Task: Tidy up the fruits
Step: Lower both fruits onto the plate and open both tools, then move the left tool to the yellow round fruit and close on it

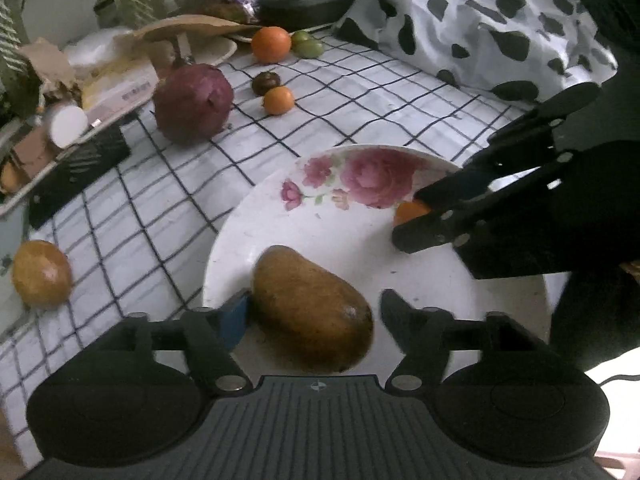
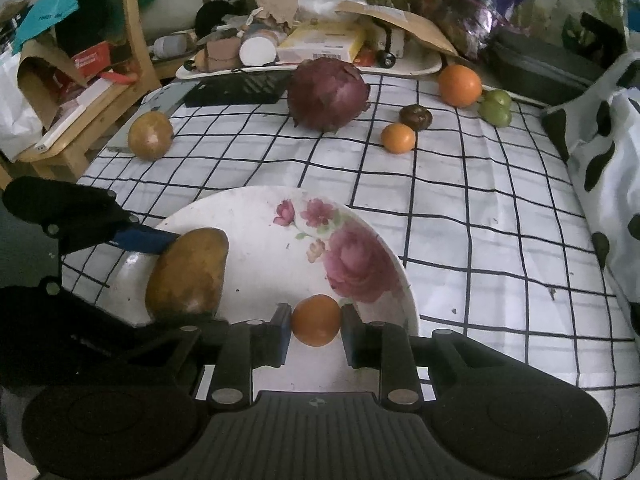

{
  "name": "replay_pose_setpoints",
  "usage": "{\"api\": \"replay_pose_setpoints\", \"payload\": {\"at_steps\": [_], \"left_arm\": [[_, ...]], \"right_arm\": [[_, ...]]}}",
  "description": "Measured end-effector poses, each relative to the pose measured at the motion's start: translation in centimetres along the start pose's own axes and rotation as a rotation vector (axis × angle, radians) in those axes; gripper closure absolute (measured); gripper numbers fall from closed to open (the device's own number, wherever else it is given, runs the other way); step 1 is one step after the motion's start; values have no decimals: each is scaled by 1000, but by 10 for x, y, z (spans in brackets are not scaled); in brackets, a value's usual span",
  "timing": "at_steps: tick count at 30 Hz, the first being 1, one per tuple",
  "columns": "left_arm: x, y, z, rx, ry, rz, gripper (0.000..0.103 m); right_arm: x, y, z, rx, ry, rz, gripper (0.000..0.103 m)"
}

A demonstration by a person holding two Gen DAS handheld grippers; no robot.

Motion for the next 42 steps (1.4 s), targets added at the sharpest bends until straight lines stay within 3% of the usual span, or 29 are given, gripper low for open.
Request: {"api": "replay_pose_setpoints", "payload": {"at_steps": [1,5,7,10,13,15,19,28,42], "left_arm": [[0,1,0,0,1,-2,29],[3,1,-5,13,-4,10,28],[4,-1,-12,47,-4,20,20],[3,-3,-21,71,2,8,19],[0,-2,-27,87,-11,-14,19],[-2,-1,-33,98,-17,-35,19],[-8,3,-43,118,-44,-79,19],[-20,13,-62,162,-99,-187,19],[-36,20,-65,174,-130,-266,19]], "right_arm": [[1,0,-1,6,3,5,58],[2,-3,-8,35,2,19,46],[1,-4,-13,56,3,21,36],[0,-8,-21,94,5,22,27],[0,-8,-30,129,24,34,10],[1,-7,-36,145,43,40,6],[3,-2,-45,163,96,54,0],[6,15,-52,142,188,73,0],[8,20,-50,122,234,78,0]]}}
Point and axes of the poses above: each gripper's, at about its wrist camera, not at the fingertips, and z roughly the way its jaws point, x to its right, y to its underside, the point moved 7 cm from there along z, roughly the way its jaws point, and after that the axes turned 10 degrees about -z, right-handed, at the moved point
